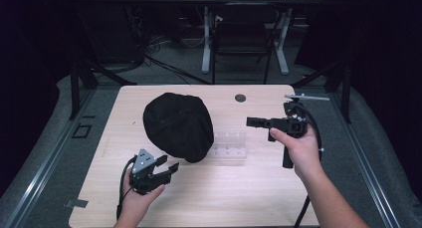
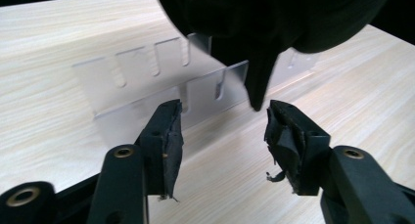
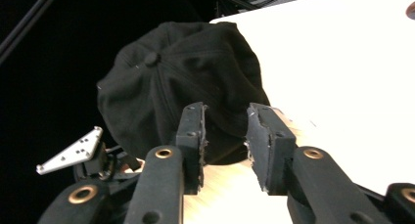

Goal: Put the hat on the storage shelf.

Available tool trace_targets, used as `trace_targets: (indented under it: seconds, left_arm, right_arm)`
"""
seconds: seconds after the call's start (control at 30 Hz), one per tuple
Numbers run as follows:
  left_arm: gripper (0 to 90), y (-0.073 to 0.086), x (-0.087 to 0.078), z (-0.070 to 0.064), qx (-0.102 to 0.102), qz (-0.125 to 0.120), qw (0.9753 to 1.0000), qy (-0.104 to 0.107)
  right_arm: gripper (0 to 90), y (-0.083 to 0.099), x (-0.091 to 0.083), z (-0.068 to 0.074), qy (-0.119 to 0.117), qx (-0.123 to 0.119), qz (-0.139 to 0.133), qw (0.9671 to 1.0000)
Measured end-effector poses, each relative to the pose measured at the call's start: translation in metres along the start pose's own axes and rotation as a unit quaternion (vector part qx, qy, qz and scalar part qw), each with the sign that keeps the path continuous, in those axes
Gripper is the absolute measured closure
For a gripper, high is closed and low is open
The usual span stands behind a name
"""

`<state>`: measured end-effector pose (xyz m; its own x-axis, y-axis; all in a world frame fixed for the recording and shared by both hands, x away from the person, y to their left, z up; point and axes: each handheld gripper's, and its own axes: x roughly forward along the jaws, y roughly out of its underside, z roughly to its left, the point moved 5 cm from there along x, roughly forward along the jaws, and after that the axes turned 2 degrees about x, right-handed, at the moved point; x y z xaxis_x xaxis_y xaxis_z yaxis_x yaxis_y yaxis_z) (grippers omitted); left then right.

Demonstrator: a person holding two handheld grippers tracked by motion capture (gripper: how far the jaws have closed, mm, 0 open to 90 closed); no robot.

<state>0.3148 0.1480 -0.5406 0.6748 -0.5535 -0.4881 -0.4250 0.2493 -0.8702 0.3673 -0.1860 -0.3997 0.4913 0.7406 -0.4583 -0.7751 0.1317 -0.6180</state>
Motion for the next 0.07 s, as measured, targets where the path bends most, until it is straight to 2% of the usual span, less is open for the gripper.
trace_targets:
  seconds: [0.03,0.07]
  left_arm:
    - [46.4,0.0015,-0.0004,0.0017,-0.004,-0.002,1.0000,-0.001]
    - [46.2,0.0015,-0.0004,0.0017,-0.004,-0.002,1.0000,-0.001]
  right_arm:
    - [66.7,0.0021,-0.0005,-0.0013,0.003,-0.003,0.001,1.0000]
    - [66.2,0.0059,-0.0020,-0.0029,0.019,-0.015,0.004,0.9997]
